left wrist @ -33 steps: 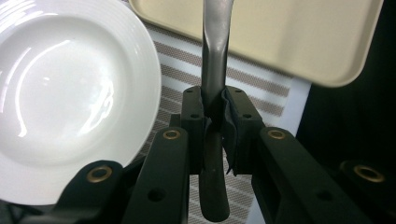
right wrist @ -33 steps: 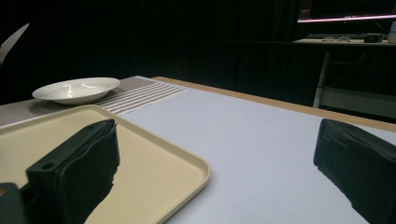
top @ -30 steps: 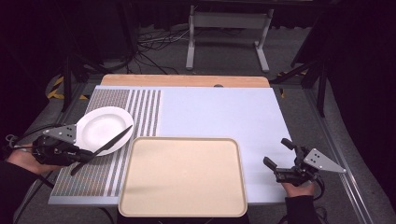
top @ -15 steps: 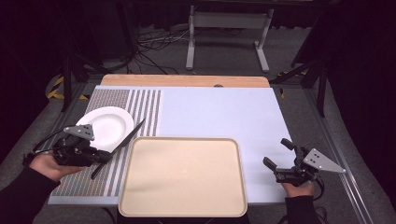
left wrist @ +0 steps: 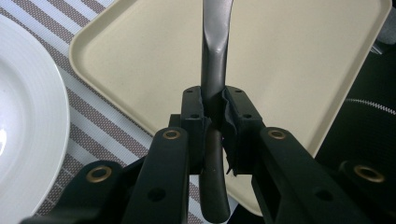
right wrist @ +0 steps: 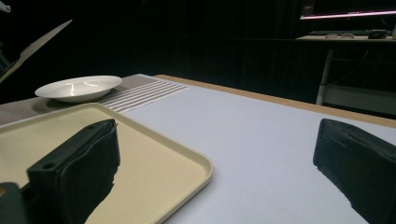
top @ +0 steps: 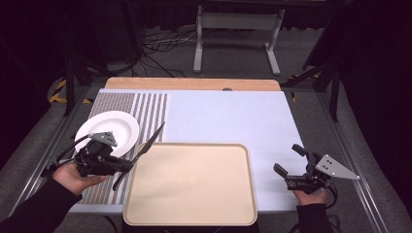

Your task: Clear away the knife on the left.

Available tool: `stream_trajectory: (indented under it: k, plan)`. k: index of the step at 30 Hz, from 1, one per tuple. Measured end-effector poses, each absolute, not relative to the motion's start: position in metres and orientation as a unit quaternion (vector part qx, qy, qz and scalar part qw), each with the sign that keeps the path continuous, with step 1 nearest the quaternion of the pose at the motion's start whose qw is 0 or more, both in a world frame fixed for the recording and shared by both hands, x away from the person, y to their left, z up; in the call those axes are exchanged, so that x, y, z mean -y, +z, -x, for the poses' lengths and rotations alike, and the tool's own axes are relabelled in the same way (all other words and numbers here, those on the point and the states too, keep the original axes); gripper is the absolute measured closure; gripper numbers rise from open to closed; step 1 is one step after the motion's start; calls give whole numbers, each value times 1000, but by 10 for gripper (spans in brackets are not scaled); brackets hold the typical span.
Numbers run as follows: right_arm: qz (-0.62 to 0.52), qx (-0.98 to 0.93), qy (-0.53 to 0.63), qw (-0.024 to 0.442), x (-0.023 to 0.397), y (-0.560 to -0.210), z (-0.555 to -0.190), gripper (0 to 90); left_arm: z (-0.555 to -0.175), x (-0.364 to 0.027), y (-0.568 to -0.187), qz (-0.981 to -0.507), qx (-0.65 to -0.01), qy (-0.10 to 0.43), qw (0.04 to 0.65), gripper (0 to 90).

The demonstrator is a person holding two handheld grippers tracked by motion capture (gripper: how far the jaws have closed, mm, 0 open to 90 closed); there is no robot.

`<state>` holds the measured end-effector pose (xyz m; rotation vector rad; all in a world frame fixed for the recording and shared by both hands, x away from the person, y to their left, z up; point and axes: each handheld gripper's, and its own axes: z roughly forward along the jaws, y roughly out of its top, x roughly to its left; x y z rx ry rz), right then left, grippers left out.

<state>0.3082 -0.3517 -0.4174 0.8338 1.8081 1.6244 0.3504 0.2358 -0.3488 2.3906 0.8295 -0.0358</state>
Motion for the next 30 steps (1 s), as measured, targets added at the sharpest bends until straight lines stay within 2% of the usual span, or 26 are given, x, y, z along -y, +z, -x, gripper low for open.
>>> stream_trajectory:
  k: [14, 30]
  plan:
    - [-311, -675, 607, 282, 352, -417, -308, 11, -347, -202, -364, -903, -328, -37, 276, 800]
    - [-312, -673, 609, 281, 353, -417, -308, 10, -345, -185, -384, -896, -365, -80, 239, 799]
